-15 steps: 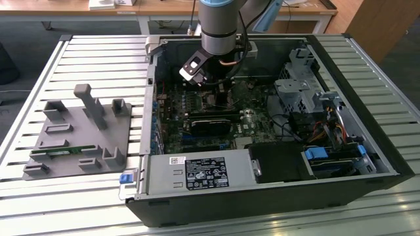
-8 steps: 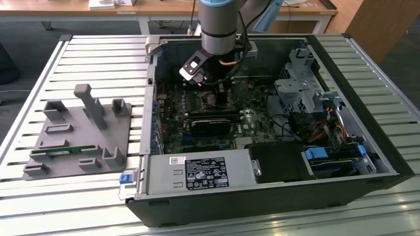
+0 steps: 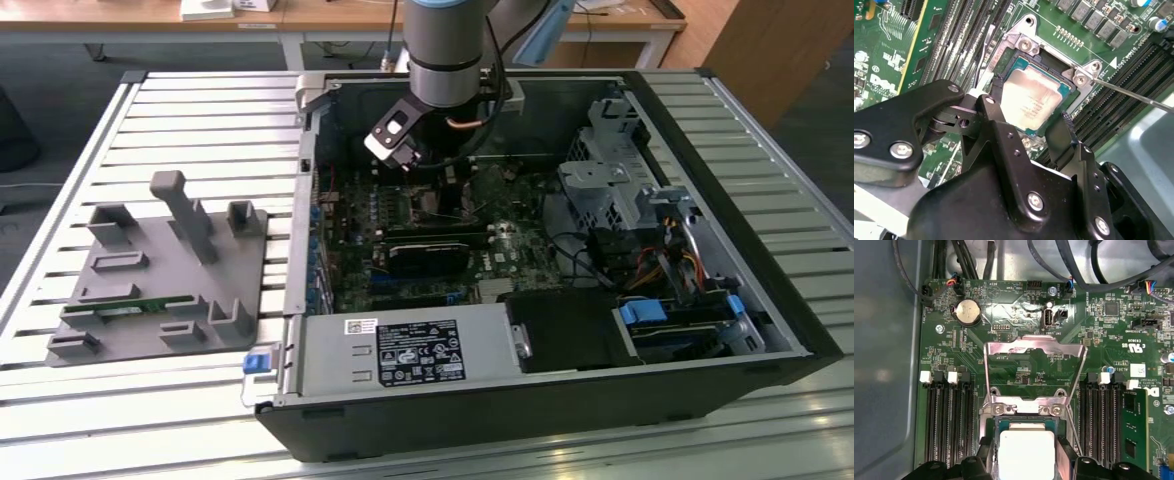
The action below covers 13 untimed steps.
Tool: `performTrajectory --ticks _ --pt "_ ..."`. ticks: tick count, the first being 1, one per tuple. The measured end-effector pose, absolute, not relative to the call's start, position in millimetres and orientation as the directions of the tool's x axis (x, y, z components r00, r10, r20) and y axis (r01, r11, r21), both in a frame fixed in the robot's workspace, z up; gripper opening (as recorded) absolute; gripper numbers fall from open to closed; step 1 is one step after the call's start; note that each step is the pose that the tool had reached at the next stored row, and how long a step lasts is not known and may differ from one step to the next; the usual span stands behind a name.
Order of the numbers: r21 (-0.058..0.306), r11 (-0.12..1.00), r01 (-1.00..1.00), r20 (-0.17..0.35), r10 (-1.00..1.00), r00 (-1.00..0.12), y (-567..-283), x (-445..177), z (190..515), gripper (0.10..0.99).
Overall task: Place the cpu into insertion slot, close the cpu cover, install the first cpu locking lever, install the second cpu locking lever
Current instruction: 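Place the cpu into insertion slot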
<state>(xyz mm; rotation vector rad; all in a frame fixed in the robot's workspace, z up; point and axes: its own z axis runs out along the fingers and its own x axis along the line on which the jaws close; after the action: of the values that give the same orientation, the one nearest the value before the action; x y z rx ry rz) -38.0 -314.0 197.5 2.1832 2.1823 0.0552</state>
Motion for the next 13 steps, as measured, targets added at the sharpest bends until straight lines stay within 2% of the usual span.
performTrajectory --ticks 3,4,5,7,10,11,13 --pt "0.063 0.0 0.998 -0.013 1.0 0.001 -314 -38 202 0.612" --pt "0.064 0.0 0.998 -0.013 1.0 0.001 -314 -38 203 0.6" --pt "0.063 0.0 0.998 -0.013 1.0 0.001 -314 -38 204 0.537" --pt "0.063 0.0 0.998 -0.013 1.0 0.001 -314 -38 207 0.537" --pt "0.062 0.0 0.998 -0.013 1.0 0.001 -314 -38 210 0.357" --pt "0.062 0.0 0.998 -0.013 1.0 0.001 -314 -38 210 0.357" --pt "0.062 0.0 0.998 -0.013 1.0 0.001 -314 -38 211 0.243"
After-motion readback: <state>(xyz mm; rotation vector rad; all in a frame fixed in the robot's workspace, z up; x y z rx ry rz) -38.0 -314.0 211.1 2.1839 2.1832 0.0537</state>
